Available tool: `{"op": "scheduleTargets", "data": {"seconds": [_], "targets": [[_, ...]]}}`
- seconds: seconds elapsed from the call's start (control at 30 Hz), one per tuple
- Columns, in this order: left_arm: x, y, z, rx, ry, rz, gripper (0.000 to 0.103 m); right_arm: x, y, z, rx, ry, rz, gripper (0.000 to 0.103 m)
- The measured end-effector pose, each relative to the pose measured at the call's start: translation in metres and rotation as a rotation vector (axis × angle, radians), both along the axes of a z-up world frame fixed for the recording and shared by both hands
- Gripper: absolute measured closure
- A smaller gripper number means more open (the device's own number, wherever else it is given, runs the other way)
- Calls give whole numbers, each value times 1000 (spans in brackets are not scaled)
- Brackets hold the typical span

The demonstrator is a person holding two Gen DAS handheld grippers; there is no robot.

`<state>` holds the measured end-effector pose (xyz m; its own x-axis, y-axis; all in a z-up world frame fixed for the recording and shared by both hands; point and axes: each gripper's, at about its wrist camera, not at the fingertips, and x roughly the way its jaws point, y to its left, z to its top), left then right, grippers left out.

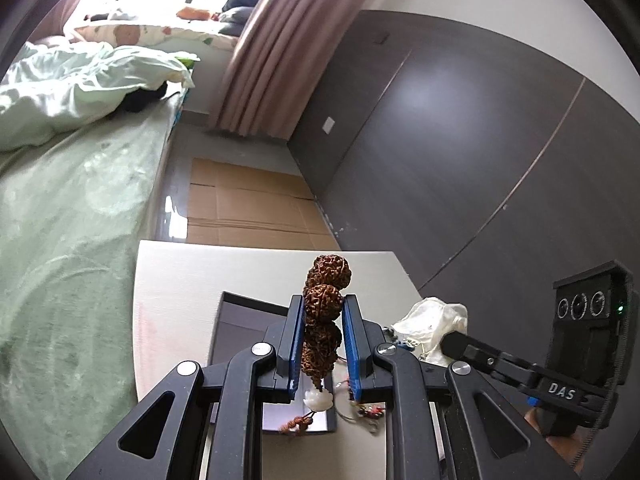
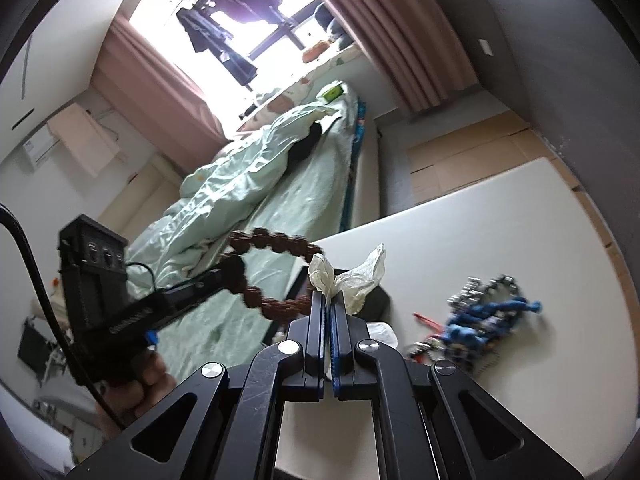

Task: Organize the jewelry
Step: 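Drop the brown bracelet into the box with left tool while right tool carries tissue, then open the right tool to drop the white tissue into the black box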

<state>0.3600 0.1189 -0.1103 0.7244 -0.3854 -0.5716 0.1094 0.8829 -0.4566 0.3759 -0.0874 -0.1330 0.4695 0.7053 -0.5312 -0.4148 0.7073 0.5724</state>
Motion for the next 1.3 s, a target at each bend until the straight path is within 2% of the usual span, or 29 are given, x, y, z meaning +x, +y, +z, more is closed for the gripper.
{"op": "scheduleTargets", "data": {"seconds": [0.3, 0.4, 0.53, 0.63, 0.67, 0.73, 0.9, 1.2, 1.3], "targets": [[8, 0, -8, -42, 5, -2, 84, 16, 25, -1, -5, 8, 34, 99], [9, -4, -10, -15, 11, 15, 84, 19, 27, 0, -3, 8, 37, 99], [13, -2, -26, -11, 132, 19, 83, 17, 25, -6, 0, 19, 37, 99], [15, 0, -41, -4, 266, 24, 73, 17, 24, -9, 9, 38, 39, 99], [14, 2, -43, -10, 272, 28, 72, 16, 24, -11, 9, 41, 43, 99], [9, 10, -41, -25, 264, 50, 69, 15, 26, -10, 9, 43, 51, 99], [-2, 27, -28, -24, 208, 103, 50, 16, 38, -12, 6, 48, 75, 99], [-12, 45, -18, -48, 170, 161, 50, 33, 75, -23, -27, 102, 151, 99], [-6, 51, -16, -59, 170, 170, 50, 41, 93, -35, -74, 138, 178, 99]]}}
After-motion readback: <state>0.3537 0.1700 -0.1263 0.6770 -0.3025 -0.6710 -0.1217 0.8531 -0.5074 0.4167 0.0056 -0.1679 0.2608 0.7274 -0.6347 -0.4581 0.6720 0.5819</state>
